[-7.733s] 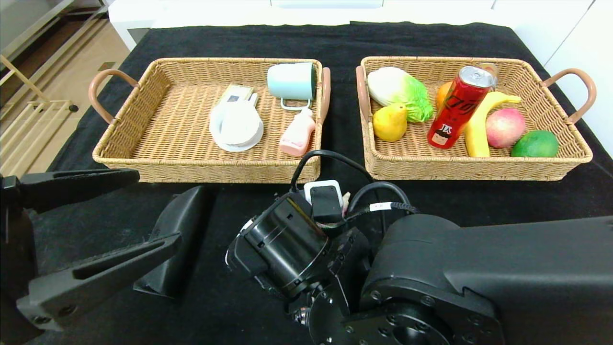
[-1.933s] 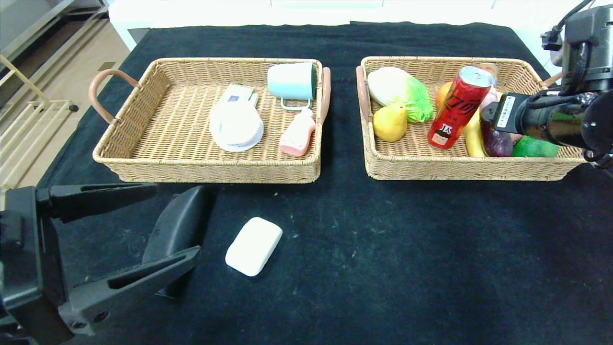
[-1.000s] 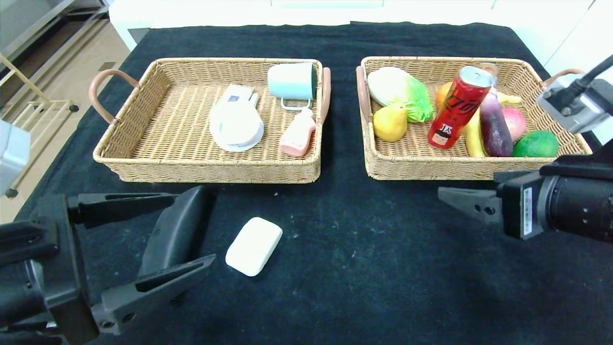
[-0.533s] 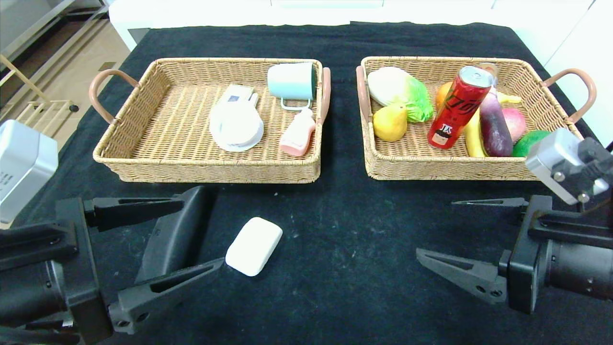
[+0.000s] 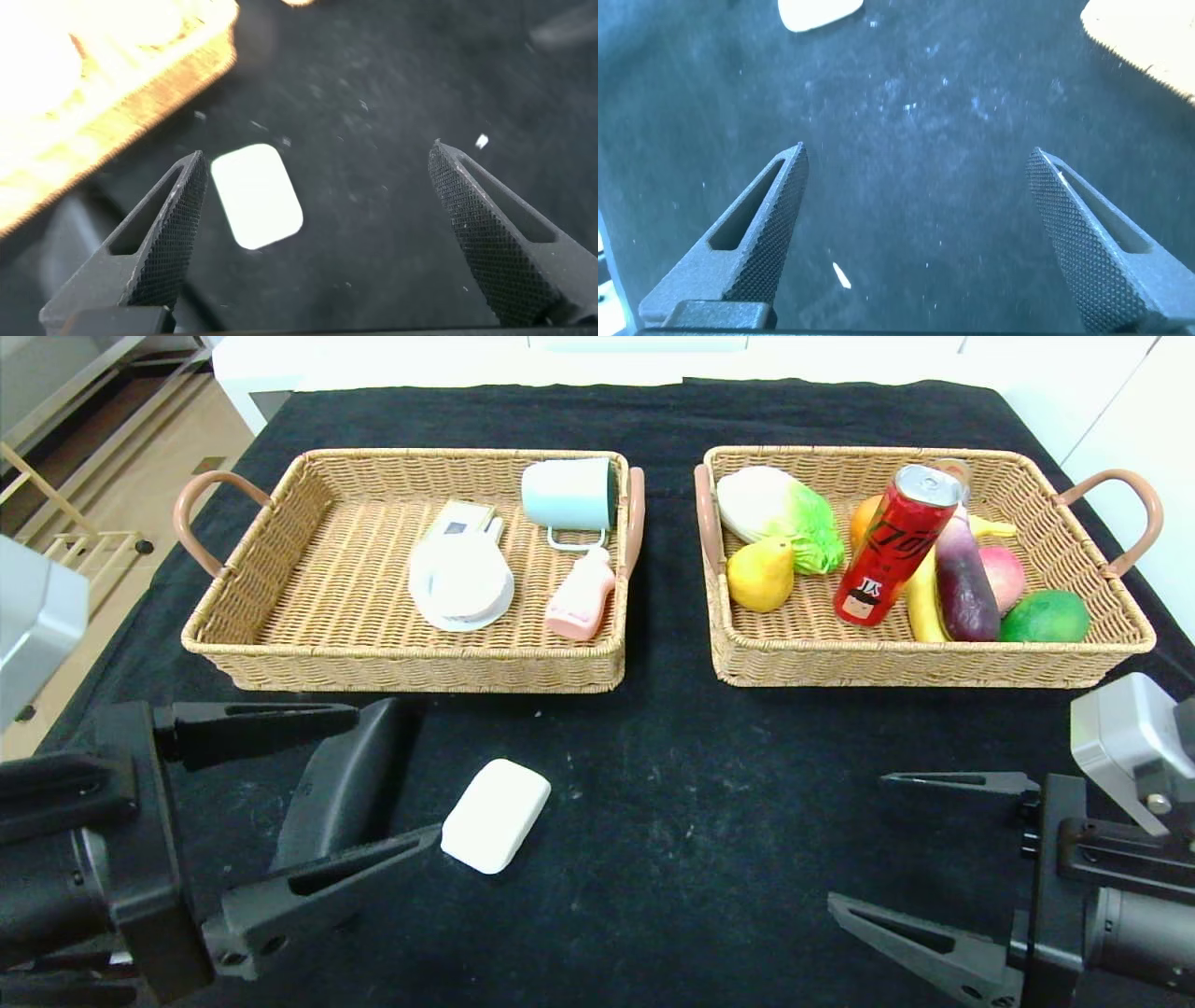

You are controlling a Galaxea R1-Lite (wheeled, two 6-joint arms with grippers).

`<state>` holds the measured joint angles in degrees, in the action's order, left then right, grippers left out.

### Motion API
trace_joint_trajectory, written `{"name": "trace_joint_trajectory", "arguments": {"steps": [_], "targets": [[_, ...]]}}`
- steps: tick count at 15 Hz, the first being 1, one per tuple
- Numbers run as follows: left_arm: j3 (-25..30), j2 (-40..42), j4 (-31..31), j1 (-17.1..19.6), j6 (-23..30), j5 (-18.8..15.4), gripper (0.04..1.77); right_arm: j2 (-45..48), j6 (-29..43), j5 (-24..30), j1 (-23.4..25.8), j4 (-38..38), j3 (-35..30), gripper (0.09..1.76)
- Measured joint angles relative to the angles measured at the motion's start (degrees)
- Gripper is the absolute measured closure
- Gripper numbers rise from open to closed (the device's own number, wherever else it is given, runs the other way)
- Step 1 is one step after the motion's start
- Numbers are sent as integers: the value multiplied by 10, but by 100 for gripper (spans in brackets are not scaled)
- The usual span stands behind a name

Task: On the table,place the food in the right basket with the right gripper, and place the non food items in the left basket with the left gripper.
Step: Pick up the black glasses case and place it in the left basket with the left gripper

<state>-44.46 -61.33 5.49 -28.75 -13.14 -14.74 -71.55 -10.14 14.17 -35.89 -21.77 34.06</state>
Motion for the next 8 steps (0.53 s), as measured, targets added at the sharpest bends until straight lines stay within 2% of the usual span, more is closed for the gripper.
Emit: {"name": "trace_joint_trajectory", "arguments": {"steps": [3, 6, 8], "targets": [[-37, 1, -52, -20, 2, 40, 9, 2, 1, 7, 7, -2, -10, 15], [-55, -1, -91, -21, 4, 99, 9, 22, 2, 11, 8, -1, -13, 15], [-75, -8, -132, -15, 4, 121, 9, 39, 2, 14, 6, 1, -14, 15]]}}
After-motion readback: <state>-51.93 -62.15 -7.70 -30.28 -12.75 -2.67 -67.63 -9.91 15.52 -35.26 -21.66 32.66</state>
